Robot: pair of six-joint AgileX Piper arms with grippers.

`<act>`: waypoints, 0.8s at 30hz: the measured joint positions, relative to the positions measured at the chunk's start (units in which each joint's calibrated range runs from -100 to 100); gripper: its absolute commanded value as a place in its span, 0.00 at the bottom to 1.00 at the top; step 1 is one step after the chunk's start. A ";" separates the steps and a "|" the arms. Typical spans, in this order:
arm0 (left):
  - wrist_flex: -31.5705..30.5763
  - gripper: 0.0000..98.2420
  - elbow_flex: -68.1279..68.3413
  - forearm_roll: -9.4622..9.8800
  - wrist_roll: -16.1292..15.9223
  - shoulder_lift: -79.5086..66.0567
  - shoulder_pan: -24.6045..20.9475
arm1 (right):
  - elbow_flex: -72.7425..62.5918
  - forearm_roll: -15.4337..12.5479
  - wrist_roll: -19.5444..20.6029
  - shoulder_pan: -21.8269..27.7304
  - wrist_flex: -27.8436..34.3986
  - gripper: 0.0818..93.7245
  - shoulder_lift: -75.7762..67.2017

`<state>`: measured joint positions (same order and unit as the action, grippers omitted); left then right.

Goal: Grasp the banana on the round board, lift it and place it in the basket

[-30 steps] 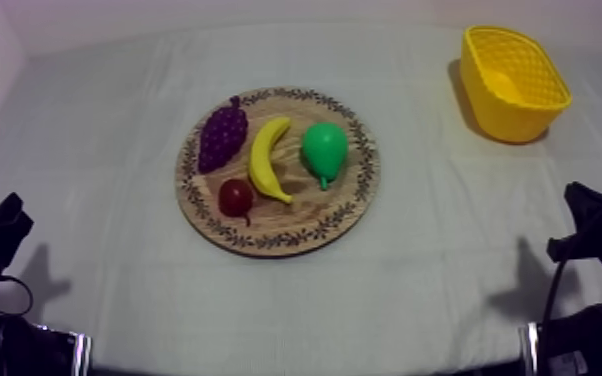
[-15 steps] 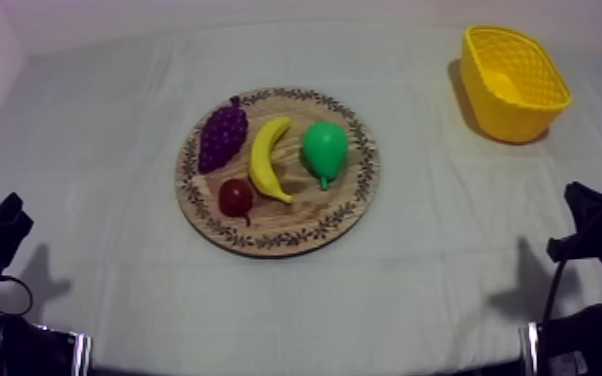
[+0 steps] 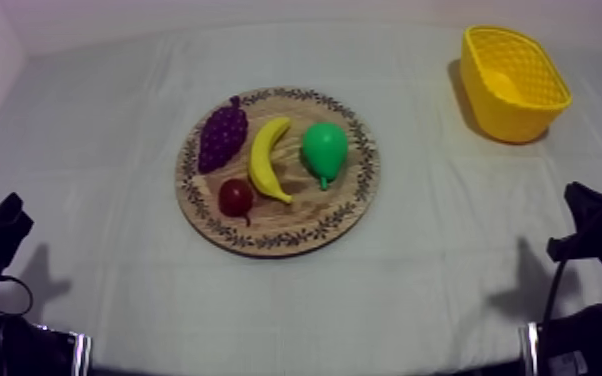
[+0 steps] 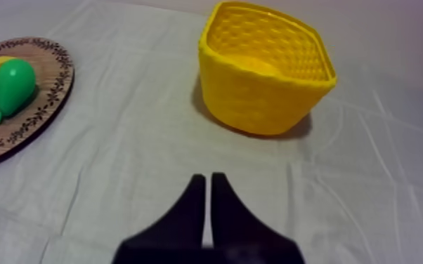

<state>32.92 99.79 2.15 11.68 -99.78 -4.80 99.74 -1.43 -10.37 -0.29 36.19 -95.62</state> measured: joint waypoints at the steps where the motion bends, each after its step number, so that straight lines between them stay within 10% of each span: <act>1: 0.00 0.00 0.00 0.00 0.00 0.00 0.00 | 0.00 0.00 -0.09 0.00 0.00 0.00 0.00; 24: 0.00 0.00 0.00 0.00 0.00 0.00 0.00 | -8.49 -1.03 -2.12 -0.21 -0.03 0.00 10.29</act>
<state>32.92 99.79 2.15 11.68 -99.78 -4.80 91.25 -2.45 -12.48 -0.50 36.16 -85.33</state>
